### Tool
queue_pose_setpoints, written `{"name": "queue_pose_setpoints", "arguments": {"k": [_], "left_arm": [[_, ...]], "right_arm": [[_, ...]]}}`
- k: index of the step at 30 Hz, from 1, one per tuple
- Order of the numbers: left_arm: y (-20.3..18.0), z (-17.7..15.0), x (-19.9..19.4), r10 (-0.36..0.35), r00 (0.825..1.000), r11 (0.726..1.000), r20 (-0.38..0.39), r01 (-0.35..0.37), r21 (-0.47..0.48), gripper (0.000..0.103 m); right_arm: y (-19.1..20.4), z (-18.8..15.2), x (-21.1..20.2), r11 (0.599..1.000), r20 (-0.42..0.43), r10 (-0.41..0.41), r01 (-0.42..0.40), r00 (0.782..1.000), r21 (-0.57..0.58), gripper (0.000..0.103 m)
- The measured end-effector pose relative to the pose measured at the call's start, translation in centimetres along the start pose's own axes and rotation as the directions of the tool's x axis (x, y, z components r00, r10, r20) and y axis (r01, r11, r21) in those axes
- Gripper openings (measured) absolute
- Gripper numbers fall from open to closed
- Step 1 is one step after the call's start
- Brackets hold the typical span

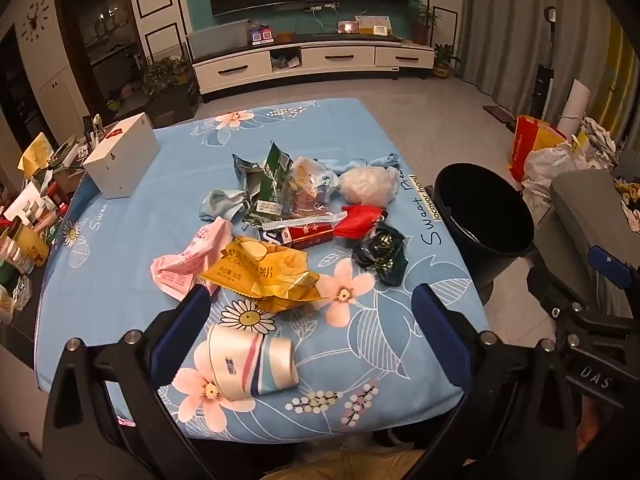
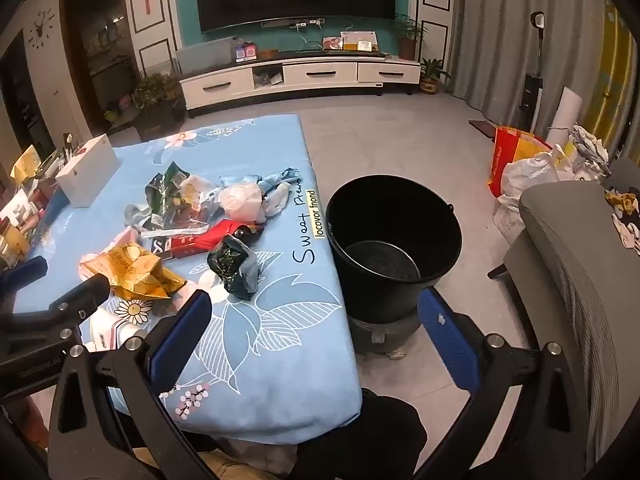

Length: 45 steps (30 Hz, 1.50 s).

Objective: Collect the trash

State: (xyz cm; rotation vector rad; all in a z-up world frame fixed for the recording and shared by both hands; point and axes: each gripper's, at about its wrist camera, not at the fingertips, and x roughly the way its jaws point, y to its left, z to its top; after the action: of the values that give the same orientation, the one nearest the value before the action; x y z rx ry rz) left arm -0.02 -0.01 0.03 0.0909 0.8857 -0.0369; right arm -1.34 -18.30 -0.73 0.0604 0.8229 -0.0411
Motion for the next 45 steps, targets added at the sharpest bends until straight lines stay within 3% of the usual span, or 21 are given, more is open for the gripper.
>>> {"name": "queue_pose_setpoints", "arguments": {"k": [45], "left_arm": [[1.2, 0.1, -0.6, 0.006, 1.0, 1.0, 0.011, -0.006, -0.002, 0.1]], "right_arm": [[1.7, 0.2, -0.2, 1.0, 0.009, 0.009, -0.009, 1.0, -0.009, 0.101]]}}
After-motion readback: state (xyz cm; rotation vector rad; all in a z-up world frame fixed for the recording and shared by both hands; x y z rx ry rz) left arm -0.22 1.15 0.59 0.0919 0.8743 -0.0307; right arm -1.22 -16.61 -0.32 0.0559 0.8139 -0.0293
